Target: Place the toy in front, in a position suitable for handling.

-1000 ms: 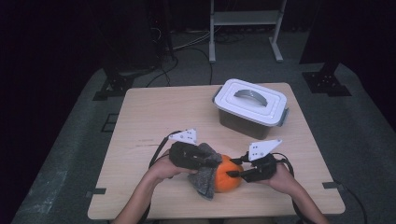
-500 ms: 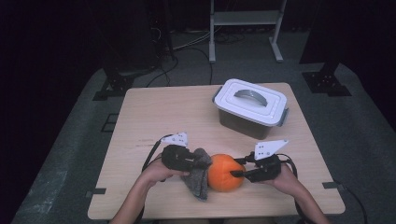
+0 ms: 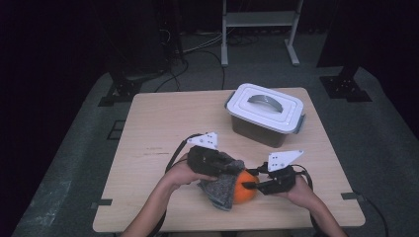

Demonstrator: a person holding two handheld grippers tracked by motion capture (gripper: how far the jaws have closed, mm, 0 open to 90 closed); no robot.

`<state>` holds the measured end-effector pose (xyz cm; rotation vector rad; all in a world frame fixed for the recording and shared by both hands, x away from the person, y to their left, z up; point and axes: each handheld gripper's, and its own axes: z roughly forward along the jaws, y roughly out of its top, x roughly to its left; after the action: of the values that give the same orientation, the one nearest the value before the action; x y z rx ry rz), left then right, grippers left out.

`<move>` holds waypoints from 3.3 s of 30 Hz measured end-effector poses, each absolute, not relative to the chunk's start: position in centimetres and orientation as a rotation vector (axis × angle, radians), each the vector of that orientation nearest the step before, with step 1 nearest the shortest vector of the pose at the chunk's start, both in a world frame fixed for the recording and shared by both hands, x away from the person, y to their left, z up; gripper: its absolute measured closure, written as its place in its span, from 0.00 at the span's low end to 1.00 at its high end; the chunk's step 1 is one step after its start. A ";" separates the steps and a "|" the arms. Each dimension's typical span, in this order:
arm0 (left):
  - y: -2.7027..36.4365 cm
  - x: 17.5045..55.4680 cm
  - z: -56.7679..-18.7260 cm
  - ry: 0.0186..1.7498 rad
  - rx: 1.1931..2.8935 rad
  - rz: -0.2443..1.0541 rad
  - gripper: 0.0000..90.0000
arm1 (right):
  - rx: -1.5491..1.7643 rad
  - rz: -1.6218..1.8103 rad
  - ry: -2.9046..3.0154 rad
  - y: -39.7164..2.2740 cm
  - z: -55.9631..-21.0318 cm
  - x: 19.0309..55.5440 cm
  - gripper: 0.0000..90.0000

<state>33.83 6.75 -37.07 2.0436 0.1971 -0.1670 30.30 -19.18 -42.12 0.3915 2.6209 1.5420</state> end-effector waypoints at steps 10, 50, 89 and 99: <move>9.3 34.4 -39.0 0.278 2.015 -0.167 0.79 | 0.386 1.539 2.622 -19.2 -42.2 30.2 0.62; 4.4 32.9 -36.7 0.090 2.076 -0.176 0.78 | 0.349 1.522 2.610 -19.0 -42.2 29.8 0.61; 10.0 35.2 -41.0 0.368 1.957 -0.229 0.77 | 0.474 1.498 2.642 -21.7 -41.0 30.7 0.40; 9.0 34.1 -40.7 0.335 1.979 -0.223 0.77 | 0.534 1.303 2.660 -19.7 -38.3 28.5 0.37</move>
<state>34.08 9.02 -40.73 1.9789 0.3353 -0.2227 28.47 -19.72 -38.33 0.5344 2.6602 1.3029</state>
